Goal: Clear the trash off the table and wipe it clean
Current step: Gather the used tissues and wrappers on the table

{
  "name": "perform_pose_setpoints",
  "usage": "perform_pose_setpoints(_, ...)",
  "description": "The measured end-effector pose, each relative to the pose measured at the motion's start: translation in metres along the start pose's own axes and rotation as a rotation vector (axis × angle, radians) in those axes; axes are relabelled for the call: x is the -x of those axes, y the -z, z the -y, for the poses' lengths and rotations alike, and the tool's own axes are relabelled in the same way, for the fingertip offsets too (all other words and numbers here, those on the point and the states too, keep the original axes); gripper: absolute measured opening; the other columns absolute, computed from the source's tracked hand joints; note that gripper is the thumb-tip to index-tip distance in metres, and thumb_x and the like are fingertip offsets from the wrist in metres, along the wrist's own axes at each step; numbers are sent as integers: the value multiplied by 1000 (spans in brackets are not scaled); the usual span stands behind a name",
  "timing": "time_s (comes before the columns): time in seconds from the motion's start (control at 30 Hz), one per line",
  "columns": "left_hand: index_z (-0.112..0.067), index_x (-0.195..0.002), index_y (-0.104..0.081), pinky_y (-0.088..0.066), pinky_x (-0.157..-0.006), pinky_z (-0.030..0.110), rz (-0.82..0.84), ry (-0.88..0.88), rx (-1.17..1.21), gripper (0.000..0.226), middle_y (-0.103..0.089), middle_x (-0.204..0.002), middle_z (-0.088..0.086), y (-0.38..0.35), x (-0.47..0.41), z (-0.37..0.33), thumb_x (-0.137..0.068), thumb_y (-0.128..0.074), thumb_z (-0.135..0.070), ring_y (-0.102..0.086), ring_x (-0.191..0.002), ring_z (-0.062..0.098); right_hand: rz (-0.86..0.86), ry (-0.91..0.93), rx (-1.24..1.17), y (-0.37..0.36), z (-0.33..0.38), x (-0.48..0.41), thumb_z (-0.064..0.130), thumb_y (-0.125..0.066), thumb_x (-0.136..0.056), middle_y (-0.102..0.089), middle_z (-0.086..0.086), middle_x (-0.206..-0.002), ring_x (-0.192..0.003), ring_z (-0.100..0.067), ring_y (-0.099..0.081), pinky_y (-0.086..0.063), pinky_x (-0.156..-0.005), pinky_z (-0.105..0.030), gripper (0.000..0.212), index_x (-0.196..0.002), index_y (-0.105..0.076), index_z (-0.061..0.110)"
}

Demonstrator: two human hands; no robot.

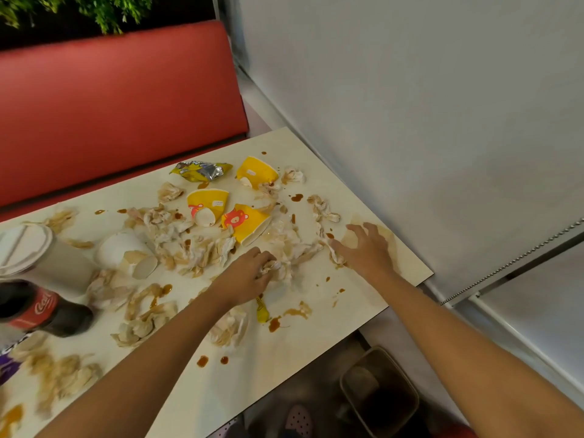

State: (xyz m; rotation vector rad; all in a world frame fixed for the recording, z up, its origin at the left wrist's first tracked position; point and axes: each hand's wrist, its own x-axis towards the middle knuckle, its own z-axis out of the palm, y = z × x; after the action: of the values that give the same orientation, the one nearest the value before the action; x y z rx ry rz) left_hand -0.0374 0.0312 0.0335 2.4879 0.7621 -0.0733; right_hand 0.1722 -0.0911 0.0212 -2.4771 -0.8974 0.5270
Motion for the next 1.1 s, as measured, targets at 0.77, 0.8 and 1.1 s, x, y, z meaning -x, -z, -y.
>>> perform_pose_setpoints(0.77,-15,-130,-43,-29,-79,12,-118,156,178,34,-42,-124,7,4,27,35,-95,-46,-13,-45,-105,12,65,417,352,-73,35,24,27,-46,-94,-49,-8,-120,-113,-23,-42,-39,-82,-28,33,-123,-50,11)
perform_pose_setpoints(0.8,-15,-129,-44,-28,-79,11,-121,156,192,34,-43,-123,7,3,27,35,-96,-46,-14,-44,-106,10,89,418,308,-72,34,25,23,-47,-94,-50,-8,-117,-112,-23,-43,-39,-80,-28,29,-120,-52,10)
perform_pose_setpoints(1.1,-18,-129,-44,-29,-83,16,-101,132,212,32,-44,-125,5,-9,20,32,-97,-42,-16,-45,-113,15,-49,255,-203,-35,35,14,0,-50,-88,-52,-13,-104,-84,-20,-51,-38,-70,-22,21,-106,-61,4)
